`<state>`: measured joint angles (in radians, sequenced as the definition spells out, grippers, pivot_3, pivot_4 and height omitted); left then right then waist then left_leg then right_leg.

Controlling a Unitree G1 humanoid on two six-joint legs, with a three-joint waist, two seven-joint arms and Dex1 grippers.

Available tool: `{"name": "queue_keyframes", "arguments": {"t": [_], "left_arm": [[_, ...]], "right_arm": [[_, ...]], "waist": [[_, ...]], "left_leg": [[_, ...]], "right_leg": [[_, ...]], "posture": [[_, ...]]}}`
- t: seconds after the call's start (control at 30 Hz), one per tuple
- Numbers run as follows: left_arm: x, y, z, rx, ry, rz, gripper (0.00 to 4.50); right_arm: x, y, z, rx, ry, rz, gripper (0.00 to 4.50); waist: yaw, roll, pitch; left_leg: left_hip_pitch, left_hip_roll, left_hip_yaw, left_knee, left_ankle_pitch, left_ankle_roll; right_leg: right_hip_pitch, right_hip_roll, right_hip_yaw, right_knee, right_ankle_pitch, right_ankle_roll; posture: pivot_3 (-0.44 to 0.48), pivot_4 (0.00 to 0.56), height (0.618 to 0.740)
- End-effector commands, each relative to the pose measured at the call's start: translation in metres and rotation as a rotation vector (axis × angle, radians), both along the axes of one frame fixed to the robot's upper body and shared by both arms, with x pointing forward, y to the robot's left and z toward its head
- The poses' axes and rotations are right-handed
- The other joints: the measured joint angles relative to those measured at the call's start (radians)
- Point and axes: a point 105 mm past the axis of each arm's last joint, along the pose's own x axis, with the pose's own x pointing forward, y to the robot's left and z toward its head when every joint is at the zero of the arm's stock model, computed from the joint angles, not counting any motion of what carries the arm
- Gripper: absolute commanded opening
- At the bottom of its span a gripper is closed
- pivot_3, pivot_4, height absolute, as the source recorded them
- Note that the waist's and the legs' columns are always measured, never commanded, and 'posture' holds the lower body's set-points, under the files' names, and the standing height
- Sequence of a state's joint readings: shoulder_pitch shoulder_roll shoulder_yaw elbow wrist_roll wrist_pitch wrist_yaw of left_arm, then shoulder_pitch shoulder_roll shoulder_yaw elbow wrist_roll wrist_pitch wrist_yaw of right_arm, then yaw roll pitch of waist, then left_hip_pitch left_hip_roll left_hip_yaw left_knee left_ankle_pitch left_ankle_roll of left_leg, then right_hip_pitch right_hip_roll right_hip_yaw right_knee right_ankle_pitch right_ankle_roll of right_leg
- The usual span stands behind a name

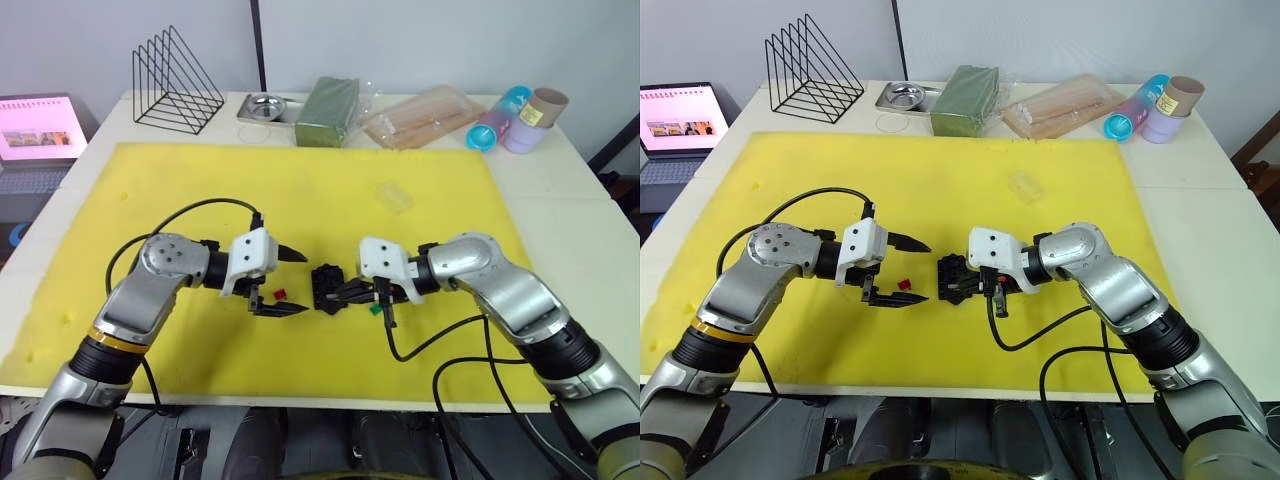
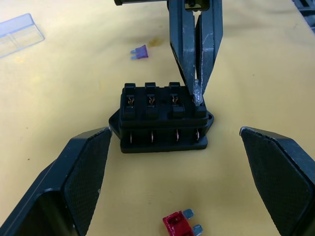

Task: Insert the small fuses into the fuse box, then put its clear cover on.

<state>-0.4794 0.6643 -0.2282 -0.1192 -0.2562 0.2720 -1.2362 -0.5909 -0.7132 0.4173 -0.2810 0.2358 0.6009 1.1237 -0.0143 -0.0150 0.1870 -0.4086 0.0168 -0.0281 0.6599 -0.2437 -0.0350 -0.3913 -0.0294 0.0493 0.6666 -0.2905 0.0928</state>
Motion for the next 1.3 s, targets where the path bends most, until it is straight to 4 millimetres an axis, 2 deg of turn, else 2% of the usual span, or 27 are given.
{"name": "queue_keyframes", "arguments": {"t": [0.03,0.1,0.2,0.53,0.73,0.83,0.93,1.3], "left_arm": [[0.001,-0.003,0.008,-0.009,-0.038,-0.015,4.47],[0.001,-0.003,0.008,-0.008,-0.039,-0.016,4.5],[0.001,-0.003,0.009,-0.008,-0.042,-0.016,4.5],[0.002,-0.003,0.008,-0.009,-0.043,-0.012,4.5],[0.003,-0.003,0.008,-0.012,-0.045,-0.01,4.5],[0.003,-0.003,0.008,-0.012,-0.046,-0.01,4.5],[0.003,-0.004,0.009,-0.013,-0.048,-0.008,4.5],[0.003,-0.003,0.008,-0.012,-0.048,-0.004,4.5]], "right_arm": [[0.0,-0.002,0.003,0.006,0.005,-0.016,0.24],[0.0,0.0,0.008,0.015,0.0,-0.012,0.73],[0.0,0.002,0.015,0.029,-0.01,-0.008,1.73],[-0.013,0.007,0.052,0.099,-0.014,0.02,1.73],[-0.01,0.011,0.046,0.102,0.002,-0.002,1.73],[-0.007,0.011,0.042,0.107,0.007,-0.013,1.14],[-0.003,0.01,0.037,0.117,0.013,-0.021,0.09],[-0.002,0.005,0.024,0.118,0.038,-0.015,0.03]], "waist": [[0.0,0.0,0.0],[0.001,0.0,0.0],[0.0,0.0,0.0],[0.001,0.0,0.0],[0.0,0.0,0.0],[0.0,0.0,0.0],[0.001,0.0,0.0],[0.0,0.0,0.0]], "left_leg": [[0.0,0.0,0.0,0.0,0.0,0.0],[0.0,0.0,0.0,0.0,0.0,0.0],[0.0,0.0,0.0,0.0,0.0,0.0],[-0.002,0.0,0.0,-0.001,0.0,0.0],[-0.002,0.0,0.0,-0.001,0.0,0.0],[-0.002,0.0,0.0,-0.001,0.0,0.0],[-0.002,0.0,0.0,-0.001,0.0,0.0],[-0.002,0.0,0.001,-0.002,0.0,0.0]], "right_leg": [[0.0,0.0,0.0,0.0,0.0,0.0],[0.0,0.0,0.0,0.0,0.0,0.0],[0.0,0.0,0.0,0.0,0.0,0.0],[-0.002,0.0,0.0,0.0,0.0,0.0],[-0.002,0.0,0.0,-0.001,0.0,0.0],[-0.003,0.0,0.0,-0.001,0.0,0.0],[-0.003,0.0,0.0,-0.001,0.0,0.0],[-0.003,0.0,0.0,-0.001,0.0,0.0]], "posture": [[0.0,0.15,0.74],[0.0,0.15,0.74],[0.0,0.15,0.74],[0.0,0.15,0.74],[0.0,0.15,0.74],[0.0,0.15,0.74],[0.0,0.15,0.74],[0.0,0.15,0.74]]}}
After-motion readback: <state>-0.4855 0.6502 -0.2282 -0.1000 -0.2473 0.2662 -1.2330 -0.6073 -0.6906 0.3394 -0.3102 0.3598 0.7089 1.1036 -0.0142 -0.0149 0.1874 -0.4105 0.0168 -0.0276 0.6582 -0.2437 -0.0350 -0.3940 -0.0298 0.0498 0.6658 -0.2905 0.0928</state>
